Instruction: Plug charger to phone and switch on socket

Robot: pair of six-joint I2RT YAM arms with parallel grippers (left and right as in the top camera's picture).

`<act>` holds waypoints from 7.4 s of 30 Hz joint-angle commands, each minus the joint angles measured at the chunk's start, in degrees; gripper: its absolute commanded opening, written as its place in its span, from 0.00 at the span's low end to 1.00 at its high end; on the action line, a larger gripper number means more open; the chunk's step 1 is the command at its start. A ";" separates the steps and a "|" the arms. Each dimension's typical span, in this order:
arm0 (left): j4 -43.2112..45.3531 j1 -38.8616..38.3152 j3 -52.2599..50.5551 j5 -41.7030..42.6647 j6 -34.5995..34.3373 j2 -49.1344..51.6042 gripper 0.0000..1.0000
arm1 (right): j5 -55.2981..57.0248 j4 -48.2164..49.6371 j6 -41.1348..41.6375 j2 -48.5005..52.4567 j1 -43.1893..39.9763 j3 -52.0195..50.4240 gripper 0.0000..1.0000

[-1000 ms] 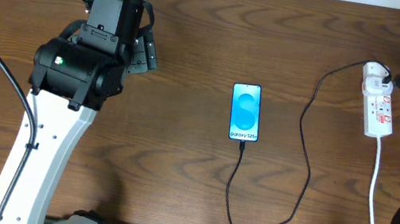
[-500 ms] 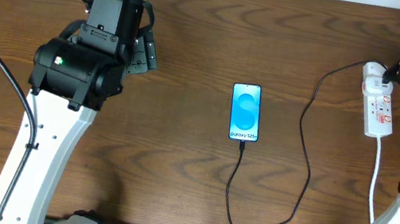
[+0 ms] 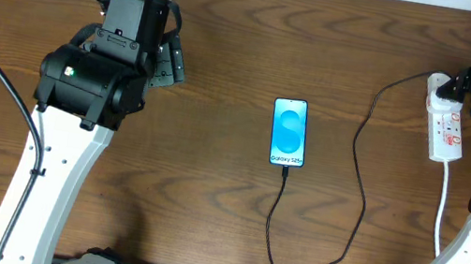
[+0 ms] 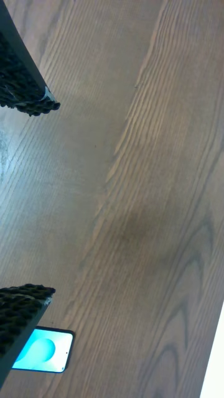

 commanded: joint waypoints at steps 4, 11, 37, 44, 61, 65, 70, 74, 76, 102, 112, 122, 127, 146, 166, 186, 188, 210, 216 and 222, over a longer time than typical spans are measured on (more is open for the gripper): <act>-0.17 -0.02 -0.02 -0.96 0.52 0.00 0.89 | -1.46 1.11 0.02 1.42 1.16 0.66 0.99; -0.17 -0.02 -0.02 -0.96 0.52 0.00 0.88 | -0.70 2.36 -0.83 1.62 2.60 0.63 0.99; -0.17 -0.02 -0.02 -0.96 0.55 0.00 0.89 | 6.54 3.54 -0.79 1.64 3.74 0.02 0.99; -0.17 -0.02 -0.02 -0.96 0.52 0.00 0.89 | 6.40 8.33 -0.70 1.66 3.74 -5.20 0.99; -0.17 -0.02 -0.02 -0.96 0.55 0.00 0.89 | 1.36 15.85 -0.07 1.66 3.96 -14.71 0.99; -0.17 -0.02 -0.02 -0.96 0.52 0.00 0.89 | -2.73 15.45 -0.07 1.66 4.11 -14.71 0.99; -0.17 -0.02 -0.02 -0.96 0.52 0.00 0.89 | -5.14 13.44 0.44 1.66 4.39 -14.71 0.99; -0.17 -0.02 -0.02 -0.96 0.52 0.00 0.89 | -5.14 12.41 2.95 1.66 4.98 -14.71 0.99; -0.17 -0.02 -0.02 -0.96 0.55 0.00 0.89 | -5.11 12.44 2.91 1.66 5.44 -14.71 0.99; -0.17 -0.02 -0.02 -0.96 0.52 0.00 0.89 | -8.11 15.96 2.91 1.66 8.41 -25.59 0.99; -0.17 -0.02 -0.02 -0.96 0.55 0.00 0.89 | -11.39 16.06 2.89 1.66 9.68 -28.30 0.99; -0.17 -0.02 -0.02 -0.96 0.52 0.00 0.89 | -11.39 16.17 2.93 1.66 12.22 -28.30 0.99; -0.17 -0.02 -0.02 -0.96 0.52 0.00 0.89 | -10.64 18.27 3.37 1.64 12.33 -28.15 0.99; -0.17 -0.02 -0.02 -0.96 0.52 0.00 0.89 | 2.86 11.30 3.26 1.64 9.05 -12.37 0.99; -0.17 -0.02 -0.02 -0.96 0.55 0.00 0.89 | 1.01 8.96 2.62 1.64 7.96 -9.40 0.99; -0.20 -0.02 -0.02 -0.96 0.55 0.00 0.89 | 10.05 6.21 2.64 1.64 4.79 -2.58 0.99; -0.17 0.00 -0.02 -0.96 0.55 0.00 0.89 | 10.05 6.60 2.64 1.64 4.39 -1.97 0.99; -0.17 -0.02 -0.02 -0.96 0.52 0.00 0.89 | 6.03 12.52 2.64 1.88 5.11 -11.54 0.99; -0.17 -0.02 -0.02 -0.96 0.55 0.00 0.89 | 2.34 13.94 2.64 1.88 5.18 -14.53 0.99; -0.17 -0.02 -0.02 -0.96 0.55 0.00 0.89 | -1.16 13.90 2.64 1.88 5.55 -14.60 0.99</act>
